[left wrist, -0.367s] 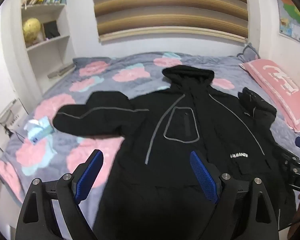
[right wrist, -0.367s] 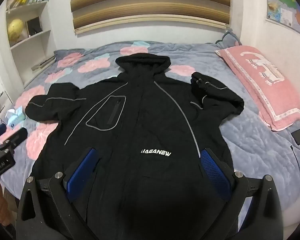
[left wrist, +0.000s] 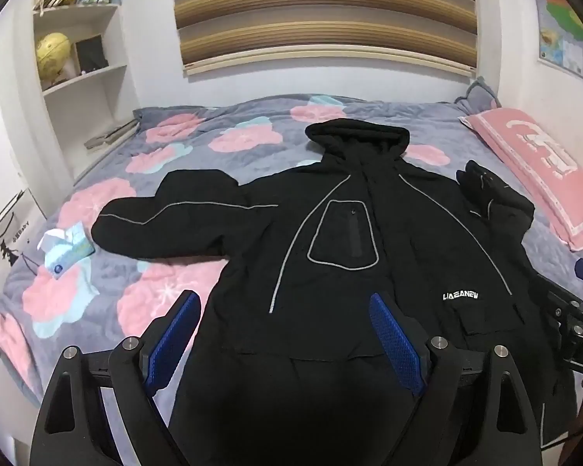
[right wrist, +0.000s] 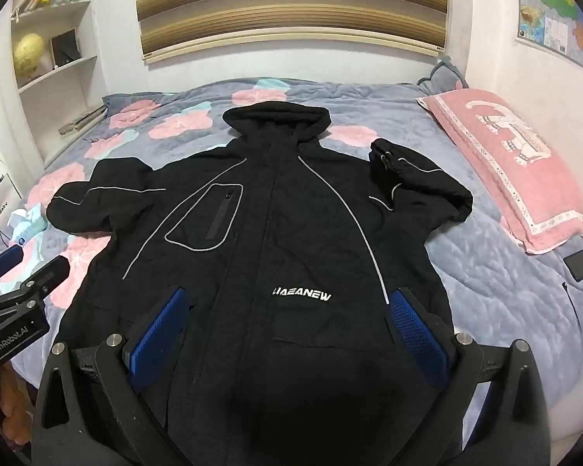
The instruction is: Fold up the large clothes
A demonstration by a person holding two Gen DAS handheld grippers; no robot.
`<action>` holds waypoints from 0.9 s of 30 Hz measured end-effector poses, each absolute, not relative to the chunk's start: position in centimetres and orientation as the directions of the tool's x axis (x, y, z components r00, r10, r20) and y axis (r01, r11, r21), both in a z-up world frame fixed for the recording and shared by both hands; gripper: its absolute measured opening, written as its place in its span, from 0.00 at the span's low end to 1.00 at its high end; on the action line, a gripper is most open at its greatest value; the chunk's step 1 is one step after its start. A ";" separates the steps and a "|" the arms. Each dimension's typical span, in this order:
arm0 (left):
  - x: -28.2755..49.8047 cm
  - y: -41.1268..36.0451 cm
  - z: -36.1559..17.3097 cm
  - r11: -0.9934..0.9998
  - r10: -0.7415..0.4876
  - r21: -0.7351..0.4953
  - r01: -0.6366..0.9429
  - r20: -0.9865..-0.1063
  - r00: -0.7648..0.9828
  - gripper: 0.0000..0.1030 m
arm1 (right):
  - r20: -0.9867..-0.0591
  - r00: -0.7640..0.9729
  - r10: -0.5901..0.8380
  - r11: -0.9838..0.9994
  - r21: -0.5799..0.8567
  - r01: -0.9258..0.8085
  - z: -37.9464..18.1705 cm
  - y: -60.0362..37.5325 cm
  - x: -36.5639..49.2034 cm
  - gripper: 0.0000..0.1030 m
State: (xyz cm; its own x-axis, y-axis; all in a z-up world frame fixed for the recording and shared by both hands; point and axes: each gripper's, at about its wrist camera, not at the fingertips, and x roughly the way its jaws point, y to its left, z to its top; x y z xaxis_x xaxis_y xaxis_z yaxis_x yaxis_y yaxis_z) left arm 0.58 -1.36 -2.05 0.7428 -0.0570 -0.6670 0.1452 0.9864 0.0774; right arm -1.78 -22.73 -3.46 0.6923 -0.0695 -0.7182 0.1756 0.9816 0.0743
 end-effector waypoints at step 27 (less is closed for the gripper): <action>0.0 -1.2 -2.9 0.989 0.021 0.129 0.072 -0.606 0.795 0.87 | -0.733 0.672 -0.107 0.982 0.026 0.184 -5.0 -22.5 -1.2 1.00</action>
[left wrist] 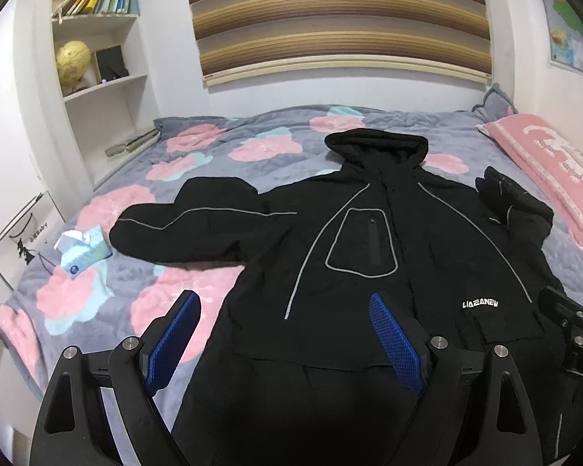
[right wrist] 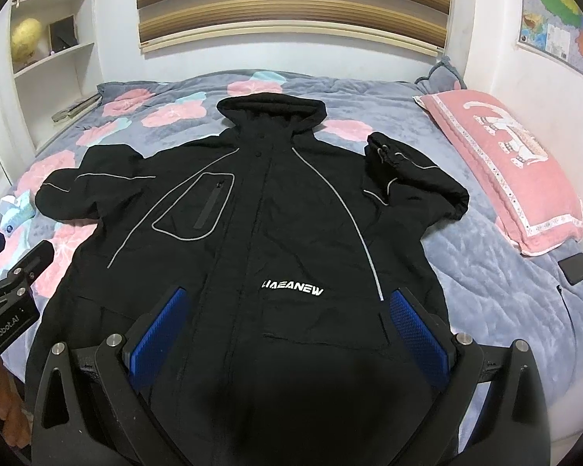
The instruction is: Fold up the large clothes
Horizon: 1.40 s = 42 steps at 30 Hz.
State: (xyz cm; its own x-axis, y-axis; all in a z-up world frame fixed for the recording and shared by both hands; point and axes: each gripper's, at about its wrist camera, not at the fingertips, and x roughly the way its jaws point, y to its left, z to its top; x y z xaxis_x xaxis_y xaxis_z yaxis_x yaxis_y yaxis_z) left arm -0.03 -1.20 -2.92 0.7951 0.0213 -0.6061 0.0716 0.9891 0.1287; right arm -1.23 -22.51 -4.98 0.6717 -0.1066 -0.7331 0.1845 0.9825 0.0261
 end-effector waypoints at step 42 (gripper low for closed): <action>2.6 0.8 -4.8 0.988 0.021 0.130 0.083 -0.644 0.764 0.87 | -0.762 0.640 -0.096 0.987 0.008 0.158 -7.1 -20.9 2.3 1.00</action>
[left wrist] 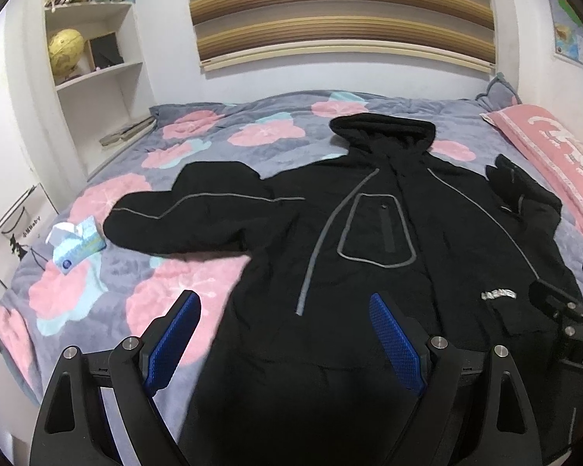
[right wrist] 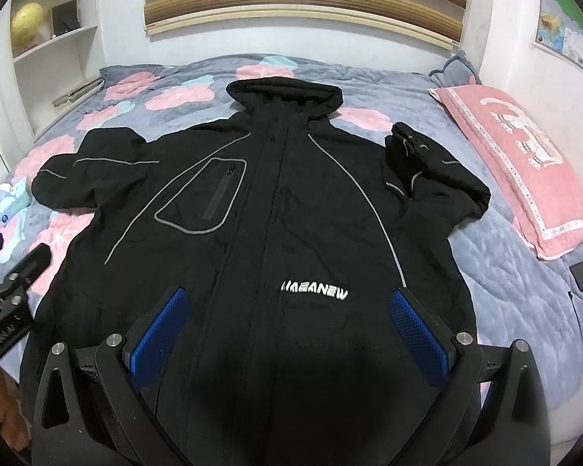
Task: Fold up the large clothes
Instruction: 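Grasp the jacket sleeve cuff with the left tool and lift it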
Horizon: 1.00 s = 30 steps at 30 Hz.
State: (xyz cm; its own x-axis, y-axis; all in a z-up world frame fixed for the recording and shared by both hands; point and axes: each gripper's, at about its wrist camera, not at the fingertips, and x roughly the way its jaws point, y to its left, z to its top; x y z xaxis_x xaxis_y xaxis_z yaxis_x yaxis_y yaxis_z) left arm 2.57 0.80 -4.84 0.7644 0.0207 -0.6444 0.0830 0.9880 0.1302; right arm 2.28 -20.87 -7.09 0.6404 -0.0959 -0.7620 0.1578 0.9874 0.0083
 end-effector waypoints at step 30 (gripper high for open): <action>32.4 35.4 -17.0 0.865 0.116 -0.205 -0.459 -0.807 0.579 0.87 | -0.752 0.654 0.081 0.989 0.141 0.040 -20.1 -22.3 12.5 1.00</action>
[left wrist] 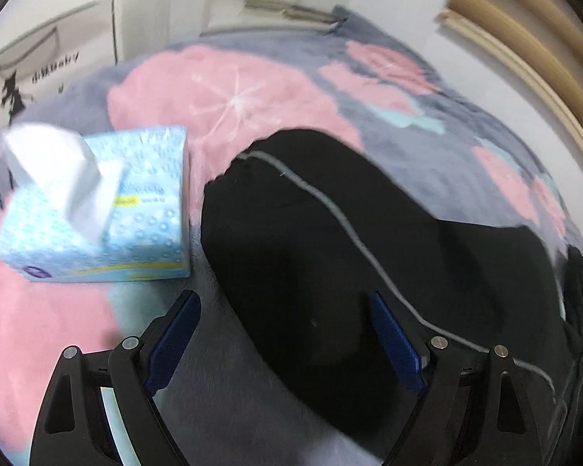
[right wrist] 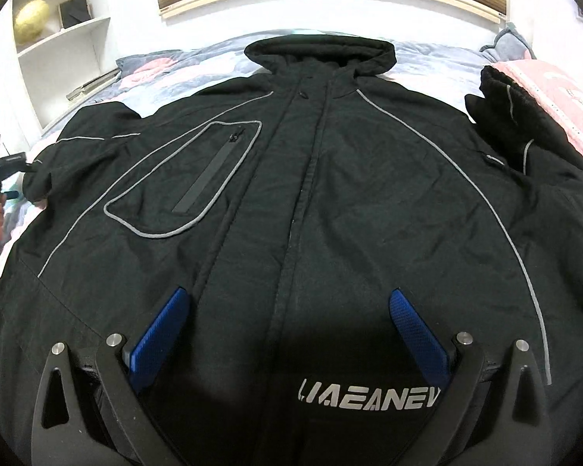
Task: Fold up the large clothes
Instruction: 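Grasp the jacket sleeve cuff with the left tool and lift it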
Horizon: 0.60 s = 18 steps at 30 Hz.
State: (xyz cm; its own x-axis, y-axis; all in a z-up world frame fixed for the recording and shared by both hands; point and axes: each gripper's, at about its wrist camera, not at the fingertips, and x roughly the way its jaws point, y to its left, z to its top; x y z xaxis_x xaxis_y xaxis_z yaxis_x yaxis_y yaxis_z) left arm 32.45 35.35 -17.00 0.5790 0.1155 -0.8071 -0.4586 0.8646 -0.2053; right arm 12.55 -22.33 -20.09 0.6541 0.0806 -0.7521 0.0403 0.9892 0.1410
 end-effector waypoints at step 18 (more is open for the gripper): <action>33.6 34.3 -12.7 0.849 0.385 0.034 -0.527 -0.722 0.575 0.16 | -0.752 0.652 0.098 0.988 0.151 0.026 -20.4 -22.3 12.6 1.00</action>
State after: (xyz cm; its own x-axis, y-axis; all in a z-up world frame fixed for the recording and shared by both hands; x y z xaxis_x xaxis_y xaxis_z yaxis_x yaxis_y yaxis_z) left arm 33.60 34.27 -12.73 0.5745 0.3855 -0.7220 -0.5268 0.8493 0.0343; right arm 12.61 -22.31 -20.45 0.6520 0.0979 -0.7519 0.0257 0.9882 0.1510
